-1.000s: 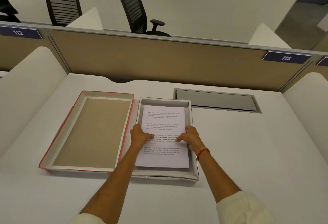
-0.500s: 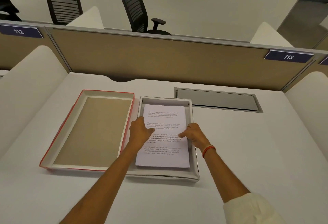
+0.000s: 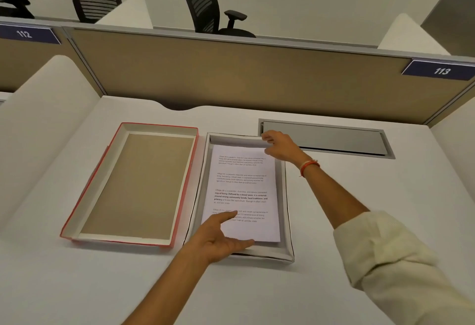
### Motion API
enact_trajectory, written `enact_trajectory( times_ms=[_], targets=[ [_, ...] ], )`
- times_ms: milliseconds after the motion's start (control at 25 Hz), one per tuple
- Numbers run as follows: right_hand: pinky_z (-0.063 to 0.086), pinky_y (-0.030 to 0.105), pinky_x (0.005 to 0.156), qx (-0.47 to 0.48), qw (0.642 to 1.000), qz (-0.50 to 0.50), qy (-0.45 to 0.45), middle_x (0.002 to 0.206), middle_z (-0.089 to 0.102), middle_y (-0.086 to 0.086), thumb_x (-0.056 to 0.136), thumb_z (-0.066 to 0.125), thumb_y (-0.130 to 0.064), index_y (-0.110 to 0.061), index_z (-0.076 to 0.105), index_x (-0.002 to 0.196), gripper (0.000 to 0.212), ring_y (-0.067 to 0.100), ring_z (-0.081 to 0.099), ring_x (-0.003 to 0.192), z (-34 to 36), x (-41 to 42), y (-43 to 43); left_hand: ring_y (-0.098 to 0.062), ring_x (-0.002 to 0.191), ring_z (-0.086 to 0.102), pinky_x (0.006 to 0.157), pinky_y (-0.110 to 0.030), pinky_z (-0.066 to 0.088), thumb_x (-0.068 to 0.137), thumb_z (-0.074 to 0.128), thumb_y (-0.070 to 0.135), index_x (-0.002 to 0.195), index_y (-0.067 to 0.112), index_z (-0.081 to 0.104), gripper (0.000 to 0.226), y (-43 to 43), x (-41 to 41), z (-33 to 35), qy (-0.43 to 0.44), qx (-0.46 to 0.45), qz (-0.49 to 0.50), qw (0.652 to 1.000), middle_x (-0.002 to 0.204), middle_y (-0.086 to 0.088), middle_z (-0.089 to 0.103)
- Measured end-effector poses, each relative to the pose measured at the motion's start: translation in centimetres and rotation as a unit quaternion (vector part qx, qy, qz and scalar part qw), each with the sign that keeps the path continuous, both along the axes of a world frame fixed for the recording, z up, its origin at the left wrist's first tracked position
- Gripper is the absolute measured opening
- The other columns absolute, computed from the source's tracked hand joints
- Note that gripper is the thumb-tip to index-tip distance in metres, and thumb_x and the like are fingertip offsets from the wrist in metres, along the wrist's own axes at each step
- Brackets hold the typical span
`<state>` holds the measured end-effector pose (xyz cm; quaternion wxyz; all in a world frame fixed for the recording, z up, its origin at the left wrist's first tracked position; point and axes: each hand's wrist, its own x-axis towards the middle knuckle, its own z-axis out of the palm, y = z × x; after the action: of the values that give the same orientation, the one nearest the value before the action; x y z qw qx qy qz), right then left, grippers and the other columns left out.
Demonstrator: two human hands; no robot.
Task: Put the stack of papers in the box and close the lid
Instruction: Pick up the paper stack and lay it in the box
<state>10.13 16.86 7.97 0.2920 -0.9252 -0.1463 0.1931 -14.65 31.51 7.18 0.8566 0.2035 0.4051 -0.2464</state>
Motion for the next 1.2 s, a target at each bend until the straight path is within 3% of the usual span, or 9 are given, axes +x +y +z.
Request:
enact_trajectory(
  times_ms=[200, 400, 600, 680, 960, 1200],
  targets=[
    [0.044, 0.038, 0.110, -0.032, 0.997, 0.062, 0.021, 0.138, 0.056, 0.015, 0.092, 0.052, 0.004, -0.006, 0.051, 0.136, 0.045, 0.031, 0.053, 0.128, -1.6, 1.9, 2.7, -0.051, 0.117, 0.053, 0.093, -0.072, 0.044, 0.078, 0.071, -0.003, 0.116, 0.013, 0.055, 0.044, -0.2, 0.5, -1.4, 0.044, 0.057, 0.005, 0.997, 0.125, -0.023, 0.058],
    [0.041, 0.037, 0.108, -0.082, 0.990, 0.116, 0.007, 0.139, 0.055, 0.016, 0.098, 0.043, -0.001, -0.003, 0.054, 0.134, 0.038, 0.034, 0.051, 0.126, -2.8, 3.2, 4.6, -0.050, 0.117, 0.052, 0.100, -0.063, 0.046, 0.046, 0.082, -0.015, 0.107, 0.012, 0.057, 0.071, -0.5, 1.0, -2.2, 0.059, 0.101, -0.041, 0.992, 0.124, -0.021, 0.055],
    [0.043, 0.037, 0.100, -0.079, 0.988, 0.128, 0.041, 0.130, 0.061, 0.018, 0.102, 0.037, -0.013, 0.000, 0.061, 0.125, 0.035, 0.036, 0.055, 0.119, -3.8, 3.9, 4.9, -0.055, 0.111, 0.055, 0.095, -0.066, 0.046, 0.076, 0.064, -0.013, 0.110, 0.010, 0.054, 0.042, -0.3, 1.5, -3.1, 0.094, 0.052, -0.012, 0.994, 0.123, -0.028, 0.056],
    [0.044, 0.037, 0.095, -0.065, 0.988, 0.130, 0.052, 0.125, 0.063, 0.019, 0.103, 0.038, -0.014, 0.001, 0.063, 0.121, 0.034, 0.037, 0.056, 0.117, -4.2, 4.1, 4.7, -0.056, 0.111, 0.055, 0.095, -0.067, 0.046, 0.078, 0.061, -0.013, 0.109, 0.012, 0.052, 0.041, -0.5, 1.6, -3.2, 0.093, 0.044, -0.004, 0.995, 0.123, -0.029, 0.055],
    [0.043, 0.036, 0.106, -0.060, 0.989, 0.124, 0.056, 0.136, 0.059, 0.014, 0.103, 0.037, -0.012, -0.004, 0.065, 0.125, 0.037, 0.033, 0.055, 0.123, -4.2, 4.5, 4.6, -0.054, 0.113, 0.053, 0.096, -0.067, 0.045, 0.076, 0.060, -0.016, 0.118, 0.014, 0.048, 0.053, -0.3, 1.9, -3.9, 0.102, 0.031, -0.012, 0.994, 0.129, -0.027, 0.050],
    [0.047, 0.038, 0.105, -0.079, 0.987, 0.135, 0.037, 0.132, 0.063, 0.014, 0.101, 0.036, -0.008, -0.006, 0.067, 0.123, 0.038, 0.033, 0.059, 0.117, -4.3, 4.3, 4.9, -0.054, 0.111, 0.052, 0.094, -0.067, 0.047, 0.073, 0.060, -0.020, 0.111, 0.010, 0.050, 0.049, 0.0, 2.2, -3.7, 0.106, 0.031, -0.040, 0.993, 0.123, -0.026, 0.051]
  ],
)
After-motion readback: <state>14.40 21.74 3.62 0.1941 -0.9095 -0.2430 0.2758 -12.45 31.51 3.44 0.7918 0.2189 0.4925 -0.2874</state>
